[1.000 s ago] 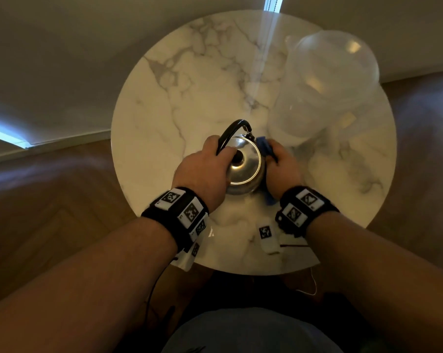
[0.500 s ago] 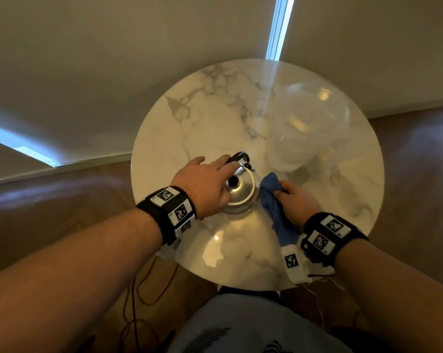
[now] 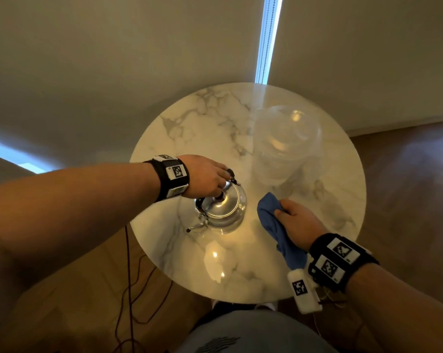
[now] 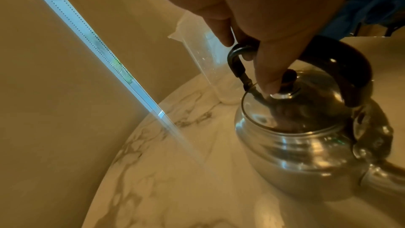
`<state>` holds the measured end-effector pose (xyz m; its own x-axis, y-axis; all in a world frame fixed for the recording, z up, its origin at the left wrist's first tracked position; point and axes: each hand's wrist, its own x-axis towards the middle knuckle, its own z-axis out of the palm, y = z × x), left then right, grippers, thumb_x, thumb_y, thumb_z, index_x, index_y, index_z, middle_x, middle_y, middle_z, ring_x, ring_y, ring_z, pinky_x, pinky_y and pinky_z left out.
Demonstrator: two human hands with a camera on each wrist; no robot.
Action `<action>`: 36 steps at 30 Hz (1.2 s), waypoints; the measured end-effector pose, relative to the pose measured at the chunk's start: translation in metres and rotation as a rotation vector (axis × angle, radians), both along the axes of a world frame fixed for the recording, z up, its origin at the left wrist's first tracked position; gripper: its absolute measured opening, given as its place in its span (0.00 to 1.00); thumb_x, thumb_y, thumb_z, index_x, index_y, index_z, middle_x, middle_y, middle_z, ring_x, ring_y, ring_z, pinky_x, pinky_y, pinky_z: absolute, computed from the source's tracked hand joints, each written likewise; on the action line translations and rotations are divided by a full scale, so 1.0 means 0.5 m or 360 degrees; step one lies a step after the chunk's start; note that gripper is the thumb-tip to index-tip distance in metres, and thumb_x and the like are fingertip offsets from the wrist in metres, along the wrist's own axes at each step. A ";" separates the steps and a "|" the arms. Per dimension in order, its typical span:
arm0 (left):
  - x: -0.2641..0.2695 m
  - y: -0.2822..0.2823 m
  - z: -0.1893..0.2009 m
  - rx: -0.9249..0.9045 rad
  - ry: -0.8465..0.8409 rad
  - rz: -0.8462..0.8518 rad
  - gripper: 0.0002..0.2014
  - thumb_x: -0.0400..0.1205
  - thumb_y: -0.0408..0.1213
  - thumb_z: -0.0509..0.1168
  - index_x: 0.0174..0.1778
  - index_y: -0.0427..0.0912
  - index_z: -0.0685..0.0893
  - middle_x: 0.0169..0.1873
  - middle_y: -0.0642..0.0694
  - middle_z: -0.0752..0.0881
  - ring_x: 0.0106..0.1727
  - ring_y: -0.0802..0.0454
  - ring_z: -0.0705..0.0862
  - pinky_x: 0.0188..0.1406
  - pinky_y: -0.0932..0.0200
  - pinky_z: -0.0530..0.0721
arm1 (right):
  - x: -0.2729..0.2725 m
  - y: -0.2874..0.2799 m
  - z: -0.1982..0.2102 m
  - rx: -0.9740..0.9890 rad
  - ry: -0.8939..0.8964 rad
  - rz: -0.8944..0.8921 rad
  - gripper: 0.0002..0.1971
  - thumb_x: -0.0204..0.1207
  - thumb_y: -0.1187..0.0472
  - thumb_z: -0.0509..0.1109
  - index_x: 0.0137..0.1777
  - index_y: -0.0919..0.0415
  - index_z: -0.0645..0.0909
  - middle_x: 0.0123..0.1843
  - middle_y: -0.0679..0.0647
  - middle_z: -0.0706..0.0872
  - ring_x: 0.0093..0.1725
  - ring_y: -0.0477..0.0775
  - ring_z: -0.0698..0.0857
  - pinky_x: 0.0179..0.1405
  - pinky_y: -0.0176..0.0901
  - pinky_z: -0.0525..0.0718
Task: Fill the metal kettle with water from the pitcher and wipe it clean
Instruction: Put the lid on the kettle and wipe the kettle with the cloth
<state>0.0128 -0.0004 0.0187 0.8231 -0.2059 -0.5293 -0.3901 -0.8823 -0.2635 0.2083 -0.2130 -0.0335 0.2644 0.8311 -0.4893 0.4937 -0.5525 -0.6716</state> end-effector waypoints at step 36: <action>-0.020 -0.204 -0.025 -0.1706 -0.1306 0.3163 0.06 0.73 0.39 0.80 0.44 0.48 0.92 0.34 0.49 0.93 0.36 0.54 0.93 0.47 0.50 0.92 | 0.060 -0.005 -0.034 0.0148 0.0139 0.0066 0.09 0.88 0.54 0.62 0.52 0.48 0.84 0.44 0.48 0.89 0.44 0.43 0.85 0.41 0.41 0.76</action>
<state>0.0030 -0.1023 0.0063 0.1982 0.8881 -0.4148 0.6408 0.2029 0.7404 0.2381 -0.2157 -0.0507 0.1884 0.8832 -0.4295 0.4520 -0.4662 -0.7605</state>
